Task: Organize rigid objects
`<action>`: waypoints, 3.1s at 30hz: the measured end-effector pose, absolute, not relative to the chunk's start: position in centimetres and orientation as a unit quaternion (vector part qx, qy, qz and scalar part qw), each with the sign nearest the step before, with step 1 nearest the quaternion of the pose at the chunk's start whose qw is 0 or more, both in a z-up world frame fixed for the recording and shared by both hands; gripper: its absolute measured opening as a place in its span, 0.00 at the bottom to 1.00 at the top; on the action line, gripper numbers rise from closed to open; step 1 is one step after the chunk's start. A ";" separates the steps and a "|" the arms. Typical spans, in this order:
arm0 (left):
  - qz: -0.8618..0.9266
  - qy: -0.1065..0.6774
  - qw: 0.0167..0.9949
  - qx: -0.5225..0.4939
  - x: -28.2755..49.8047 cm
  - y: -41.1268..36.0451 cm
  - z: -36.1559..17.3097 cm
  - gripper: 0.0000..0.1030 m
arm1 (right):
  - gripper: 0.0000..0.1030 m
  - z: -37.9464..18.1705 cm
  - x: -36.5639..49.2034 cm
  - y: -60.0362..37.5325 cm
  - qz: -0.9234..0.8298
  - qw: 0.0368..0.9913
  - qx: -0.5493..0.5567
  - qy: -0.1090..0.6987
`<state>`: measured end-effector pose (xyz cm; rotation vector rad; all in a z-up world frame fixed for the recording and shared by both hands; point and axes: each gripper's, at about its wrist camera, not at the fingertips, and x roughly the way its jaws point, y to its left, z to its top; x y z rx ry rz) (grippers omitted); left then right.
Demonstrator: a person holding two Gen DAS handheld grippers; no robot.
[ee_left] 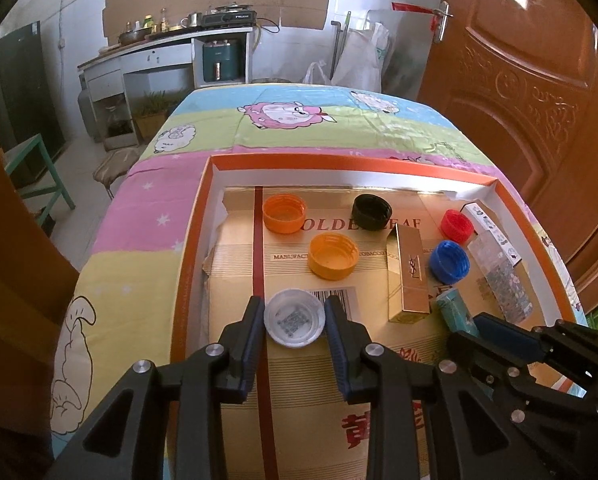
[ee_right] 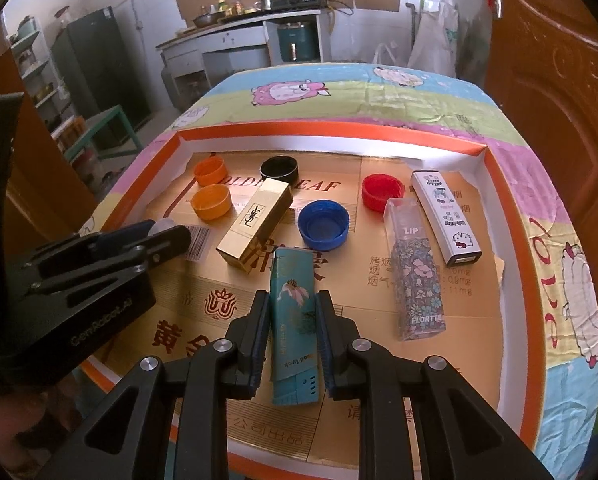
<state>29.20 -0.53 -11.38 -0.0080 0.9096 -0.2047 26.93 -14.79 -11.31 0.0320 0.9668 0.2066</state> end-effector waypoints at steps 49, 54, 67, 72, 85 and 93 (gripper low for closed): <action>-0.061 0.318 0.946 0.015 17.1 -2.1 -2.2 0.35 | 0.25 -3.9 17.6 -16.5 0.064 0.925 0.031 0.374; -0.066 0.316 0.946 0.000 15.3 -2.0 -1.6 0.35 | 0.25 -3.1 15.6 -16.5 0.057 0.931 0.026 0.359; -0.066 0.295 0.953 0.004 10.7 -2.3 -0.4 0.35 | 0.25 -1.6 10.9 -16.2 0.048 0.940 0.017 0.337; -0.060 0.291 0.955 0.007 8.9 -2.2 -0.1 0.35 | 0.25 -1.3 8.8 -15.9 0.046 0.943 0.014 0.330; -0.045 0.275 0.960 0.005 4.8 -1.4 0.7 0.35 | 0.25 0.1 4.1 -14.9 0.048 0.951 0.003 0.306; -0.032 0.260 0.965 0.005 2.6 -0.9 1.3 0.35 | 0.25 1.0 1.9 -14.3 0.046 0.956 -0.005 0.289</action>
